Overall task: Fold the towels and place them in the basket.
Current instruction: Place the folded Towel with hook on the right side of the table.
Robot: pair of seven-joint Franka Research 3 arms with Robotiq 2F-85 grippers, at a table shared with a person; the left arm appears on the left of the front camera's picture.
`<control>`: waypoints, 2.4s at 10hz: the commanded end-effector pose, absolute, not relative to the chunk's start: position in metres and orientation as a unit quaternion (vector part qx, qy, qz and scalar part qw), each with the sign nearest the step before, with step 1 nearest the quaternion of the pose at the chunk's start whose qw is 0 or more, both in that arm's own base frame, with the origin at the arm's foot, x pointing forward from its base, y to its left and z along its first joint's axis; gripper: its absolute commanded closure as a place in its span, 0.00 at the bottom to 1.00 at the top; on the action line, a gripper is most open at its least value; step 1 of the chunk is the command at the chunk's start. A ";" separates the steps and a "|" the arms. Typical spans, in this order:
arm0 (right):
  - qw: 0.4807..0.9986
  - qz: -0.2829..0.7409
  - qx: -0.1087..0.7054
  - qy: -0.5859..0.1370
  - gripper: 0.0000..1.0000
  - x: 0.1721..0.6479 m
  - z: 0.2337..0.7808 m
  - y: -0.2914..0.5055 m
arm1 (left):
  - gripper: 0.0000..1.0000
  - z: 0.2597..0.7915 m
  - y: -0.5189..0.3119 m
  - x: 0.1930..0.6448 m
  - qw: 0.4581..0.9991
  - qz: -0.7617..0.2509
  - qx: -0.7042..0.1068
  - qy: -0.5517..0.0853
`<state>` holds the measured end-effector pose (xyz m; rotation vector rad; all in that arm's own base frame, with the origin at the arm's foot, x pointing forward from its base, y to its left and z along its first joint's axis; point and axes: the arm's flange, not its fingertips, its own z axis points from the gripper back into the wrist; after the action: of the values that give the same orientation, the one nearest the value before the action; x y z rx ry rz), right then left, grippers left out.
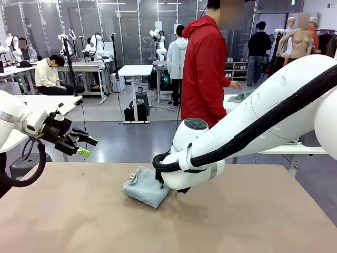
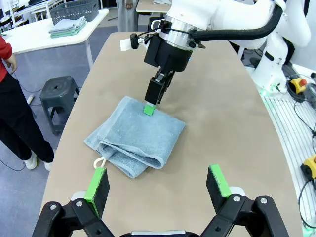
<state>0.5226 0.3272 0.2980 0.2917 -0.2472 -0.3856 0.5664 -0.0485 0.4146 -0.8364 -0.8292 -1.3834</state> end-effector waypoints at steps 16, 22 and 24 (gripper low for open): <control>0.960 -0.178 0.169 -0.136 0.99 0.528 0.297 0.337 | 0.00 0.417 -0.049 0.566 0.620 -0.596 -0.366 -0.356; 0.961 -0.182 0.166 -0.128 1.00 0.524 0.295 0.332 | 0.00 0.417 -0.049 0.566 0.620 -0.596 -0.366 -0.356; 0.960 -0.181 0.165 -0.134 0.96 0.525 0.293 0.332 | 0.00 0.417 -0.049 0.566 0.620 -0.596 -0.366 -0.356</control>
<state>0.5250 0.3314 0.2928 0.3341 -0.2700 -0.3687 0.5664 -0.0485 0.4146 -0.8364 -0.8292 -1.3834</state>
